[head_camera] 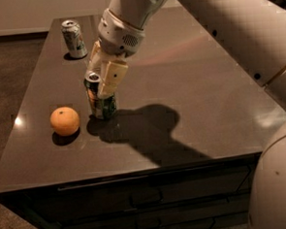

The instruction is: Move green can near orange

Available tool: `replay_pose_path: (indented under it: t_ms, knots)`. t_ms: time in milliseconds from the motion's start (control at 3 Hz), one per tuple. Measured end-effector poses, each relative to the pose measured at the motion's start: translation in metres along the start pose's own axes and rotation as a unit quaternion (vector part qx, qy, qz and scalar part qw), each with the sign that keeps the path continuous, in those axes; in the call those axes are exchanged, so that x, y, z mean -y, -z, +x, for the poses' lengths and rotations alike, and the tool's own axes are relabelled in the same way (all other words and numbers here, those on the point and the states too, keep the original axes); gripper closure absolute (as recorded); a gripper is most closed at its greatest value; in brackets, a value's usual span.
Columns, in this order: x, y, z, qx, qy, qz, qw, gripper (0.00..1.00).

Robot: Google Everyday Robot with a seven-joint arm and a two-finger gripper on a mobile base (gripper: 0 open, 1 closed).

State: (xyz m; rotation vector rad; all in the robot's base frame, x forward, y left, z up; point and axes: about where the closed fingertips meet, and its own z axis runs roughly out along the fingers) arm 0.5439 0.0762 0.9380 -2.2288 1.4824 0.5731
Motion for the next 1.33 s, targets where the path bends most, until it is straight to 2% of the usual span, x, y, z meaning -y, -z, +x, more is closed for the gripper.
replay_pose_path:
  t_ms: [667,1000,1333]
  knots:
    - [-0.0086,-0.0152,0.0056,0.0,-0.001,-0.022,0.9997,0.12]
    - [-0.0063,-0.0171,0.0043,0.002,-0.001,-0.019,0.9998,0.0]
    - [-0.0063,-0.0172,0.0042,0.002,-0.001,-0.019,0.9998,0.0]
